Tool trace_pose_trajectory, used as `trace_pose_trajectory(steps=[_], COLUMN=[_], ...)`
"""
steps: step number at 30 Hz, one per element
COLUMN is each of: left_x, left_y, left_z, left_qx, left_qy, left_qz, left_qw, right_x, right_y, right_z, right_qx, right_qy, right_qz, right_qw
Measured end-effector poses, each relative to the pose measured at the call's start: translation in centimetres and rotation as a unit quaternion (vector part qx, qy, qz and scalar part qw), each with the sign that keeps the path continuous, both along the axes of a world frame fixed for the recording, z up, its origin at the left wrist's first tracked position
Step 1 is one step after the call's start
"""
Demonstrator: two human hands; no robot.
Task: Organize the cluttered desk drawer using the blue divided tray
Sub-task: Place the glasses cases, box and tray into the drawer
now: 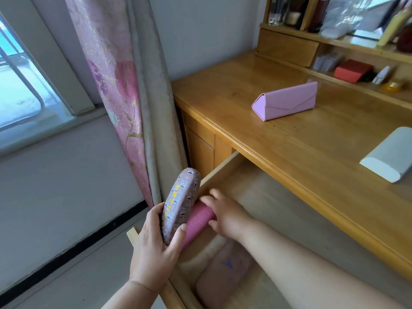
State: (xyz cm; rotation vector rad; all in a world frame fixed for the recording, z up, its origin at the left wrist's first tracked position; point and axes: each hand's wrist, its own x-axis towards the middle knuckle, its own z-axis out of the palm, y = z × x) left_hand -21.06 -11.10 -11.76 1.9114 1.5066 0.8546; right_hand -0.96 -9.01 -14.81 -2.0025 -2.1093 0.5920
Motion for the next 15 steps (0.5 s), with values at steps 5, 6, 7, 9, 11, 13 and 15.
trace_pose_trajectory(steps=[5, 6, 7, 9, 11, 13, 15], left_x=[0.1, 0.1, 0.0, 0.0, 0.0, 0.0, -0.1], left_y=[0.1, 0.1, 0.1, 0.1, 0.1, 0.2, 0.1], left_z=[0.1, 0.1, 0.1, 0.1, 0.1, 0.0, -0.1], left_qx=[0.002, 0.002, 0.002, -0.001, -0.003, -0.006, -0.005], left_qy=[0.004, 0.006, 0.006, 0.005, 0.003, 0.001, -0.001], left_qz=[0.007, 0.010, 0.011, 0.010, 0.009, 0.011, 0.012], left_qw=[1.000, 1.000, 1.000, 1.000, 1.000, 1.000, 1.000], right_x=[-0.8, -0.5, -0.2, 1.0, 2.8, 4.7, 6.3], right_y=[1.7, 1.7, 1.5, 0.3, -2.0, -5.6, -10.0], right_z=[0.1, 0.2, 0.5, 1.2, 1.9, 2.5, 2.5], right_qx=[0.028, 0.028, 0.028, 0.036, 0.061, 0.088, 0.101], right_qy=[-0.214, -0.220, -0.216, -0.171, -0.108, -0.067, -0.044], right_qz=[0.131, 0.138, 0.139, 0.104, 0.019, -0.094, -0.202], right_qw=[0.968, 0.965, 0.966, 0.979, 0.992, 0.989, 0.973])
